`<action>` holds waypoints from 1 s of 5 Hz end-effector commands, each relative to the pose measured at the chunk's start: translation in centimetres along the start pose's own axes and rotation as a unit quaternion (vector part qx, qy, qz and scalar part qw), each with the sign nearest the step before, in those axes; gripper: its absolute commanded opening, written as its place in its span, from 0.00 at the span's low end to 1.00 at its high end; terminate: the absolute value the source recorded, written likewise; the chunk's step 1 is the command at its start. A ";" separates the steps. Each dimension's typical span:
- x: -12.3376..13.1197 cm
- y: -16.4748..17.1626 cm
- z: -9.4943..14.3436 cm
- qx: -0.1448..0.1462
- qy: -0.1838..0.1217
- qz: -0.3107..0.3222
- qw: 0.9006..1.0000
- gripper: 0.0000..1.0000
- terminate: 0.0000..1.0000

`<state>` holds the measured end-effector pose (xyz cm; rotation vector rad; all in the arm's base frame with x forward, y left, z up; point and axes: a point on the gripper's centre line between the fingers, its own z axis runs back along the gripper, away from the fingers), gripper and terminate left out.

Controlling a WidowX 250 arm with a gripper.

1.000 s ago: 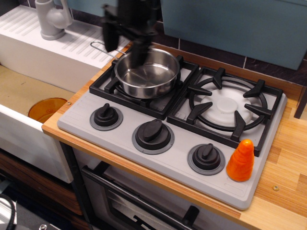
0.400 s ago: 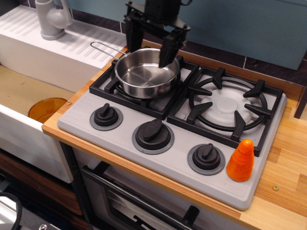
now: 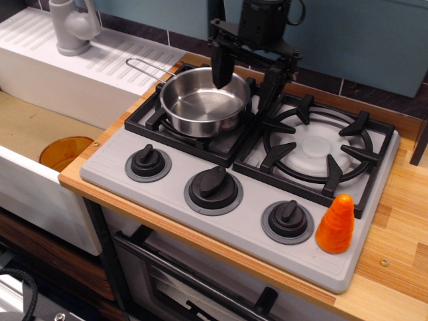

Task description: End effector reaching pot or pan

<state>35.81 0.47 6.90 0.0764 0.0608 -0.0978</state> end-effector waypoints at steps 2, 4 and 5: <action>2.1 0.1 0.9 -0.008 -0.024 0.007 1.000 1.00 0.00; 0.0 0.9 0.6 -0.011 -0.010 0.008 1.000 1.00 0.00; -1.9 2.1 0.0 0.007 -0.009 -0.007 1.000 1.00 0.00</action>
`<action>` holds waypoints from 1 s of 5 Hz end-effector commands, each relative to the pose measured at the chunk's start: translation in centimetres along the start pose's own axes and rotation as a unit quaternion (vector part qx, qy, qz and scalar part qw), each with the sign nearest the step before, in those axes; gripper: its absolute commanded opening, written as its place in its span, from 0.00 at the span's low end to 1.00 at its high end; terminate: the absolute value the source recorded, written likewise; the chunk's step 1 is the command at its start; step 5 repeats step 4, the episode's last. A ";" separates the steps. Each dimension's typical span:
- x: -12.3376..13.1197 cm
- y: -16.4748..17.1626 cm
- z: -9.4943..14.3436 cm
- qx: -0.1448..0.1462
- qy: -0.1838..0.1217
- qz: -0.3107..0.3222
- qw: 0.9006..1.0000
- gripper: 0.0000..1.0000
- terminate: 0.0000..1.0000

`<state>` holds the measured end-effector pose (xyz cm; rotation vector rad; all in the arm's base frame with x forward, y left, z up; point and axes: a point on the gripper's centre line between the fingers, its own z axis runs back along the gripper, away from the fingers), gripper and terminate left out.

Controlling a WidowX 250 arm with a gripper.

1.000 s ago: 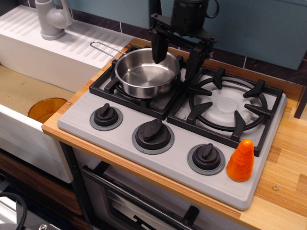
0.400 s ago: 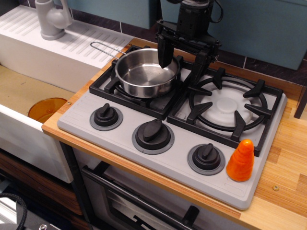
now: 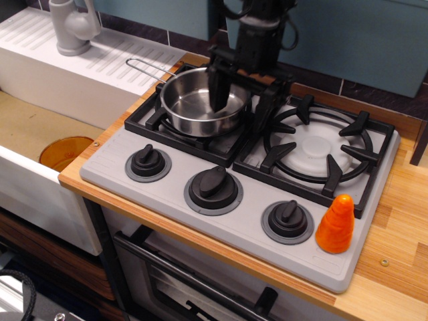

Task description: End effector reaching pot or pan

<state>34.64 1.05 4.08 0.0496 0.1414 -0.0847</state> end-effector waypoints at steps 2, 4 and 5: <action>-1.2 1.5 2.7 0.022 -0.050 0.000 0.999 1.00 0.00; -1.2 1.5 2.7 0.022 -0.050 0.000 0.999 1.00 1.00; -1.2 1.5 2.7 0.022 -0.050 0.000 0.999 1.00 1.00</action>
